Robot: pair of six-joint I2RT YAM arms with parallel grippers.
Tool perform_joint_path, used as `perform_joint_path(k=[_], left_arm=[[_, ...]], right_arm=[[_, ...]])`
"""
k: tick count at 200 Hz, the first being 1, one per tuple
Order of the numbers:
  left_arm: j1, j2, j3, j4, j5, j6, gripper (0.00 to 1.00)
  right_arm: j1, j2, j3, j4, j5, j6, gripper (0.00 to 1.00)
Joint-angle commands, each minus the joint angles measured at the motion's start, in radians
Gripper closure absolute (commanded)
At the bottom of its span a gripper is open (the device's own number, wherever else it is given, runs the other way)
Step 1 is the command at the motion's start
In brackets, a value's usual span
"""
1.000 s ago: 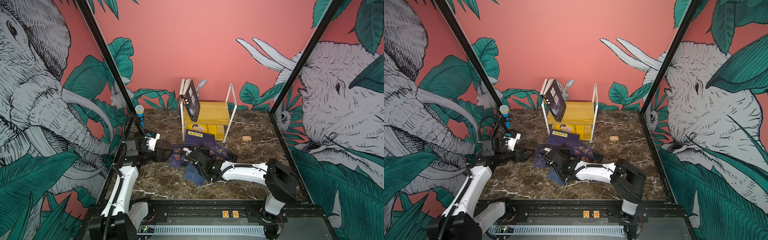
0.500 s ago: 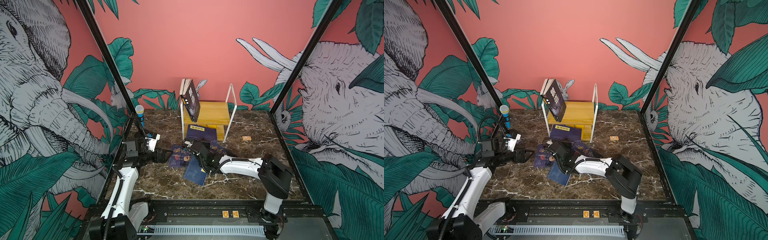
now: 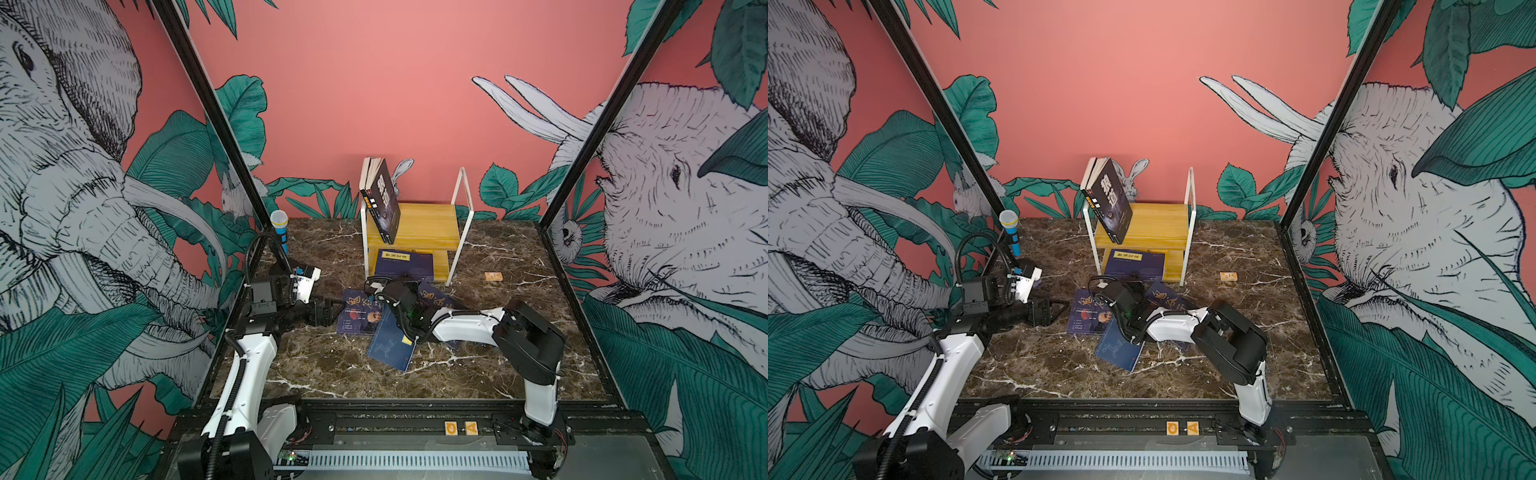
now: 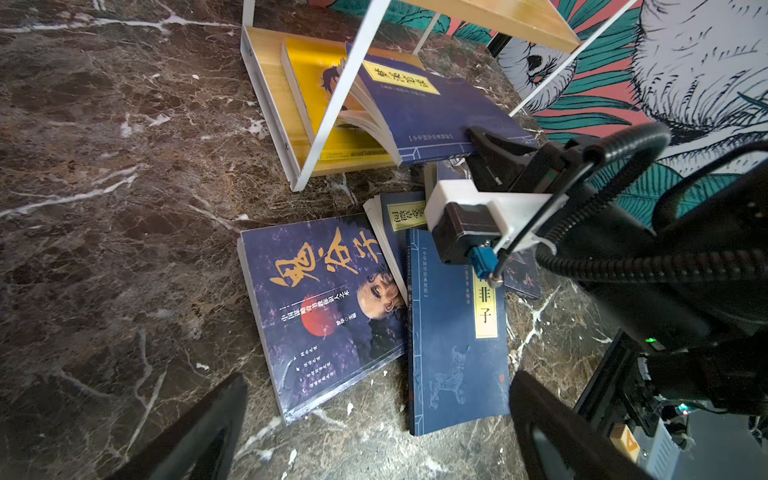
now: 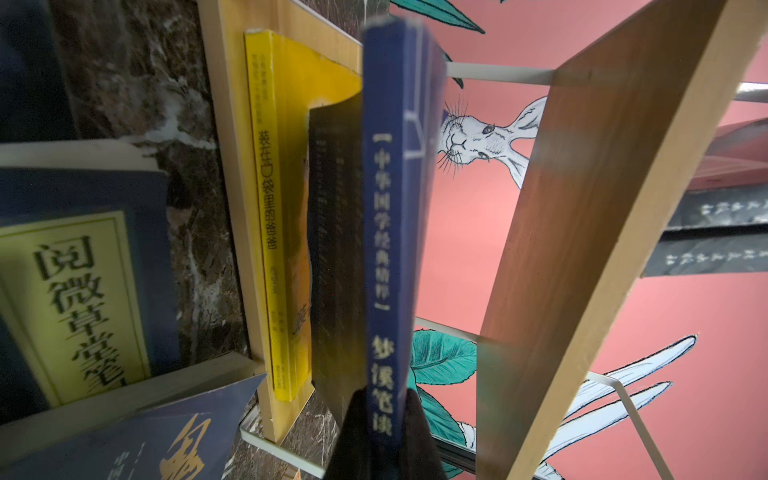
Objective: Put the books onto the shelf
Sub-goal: 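Carry the blue book to the lower shelf beside the yellow book with the right gripper, then lower the blue book onto the yellow book on the lower shelf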
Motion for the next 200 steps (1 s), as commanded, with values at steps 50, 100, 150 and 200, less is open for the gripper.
perform_joint_path(k=[50,100,150,200], left_arm=[[0.005,-0.013,-0.003,0.018,0.021,0.008,0.01],[0.005,-0.015,-0.005,0.016,0.025,0.01,0.01],[0.005,-0.012,-0.006,0.022,0.028,0.006,0.01],[0.006,-0.014,-0.006,0.021,0.03,0.011,0.01]], right_arm=[[-0.018,0.015,0.09,-0.212,-0.124,0.158,1.0],[-0.044,0.028,0.149,-0.376,-0.181,0.247,1.0],[-0.067,0.06,0.2,-0.389,-0.168,0.248,1.0],[-0.084,0.096,0.232,-0.387,-0.19,0.25,1.0]])
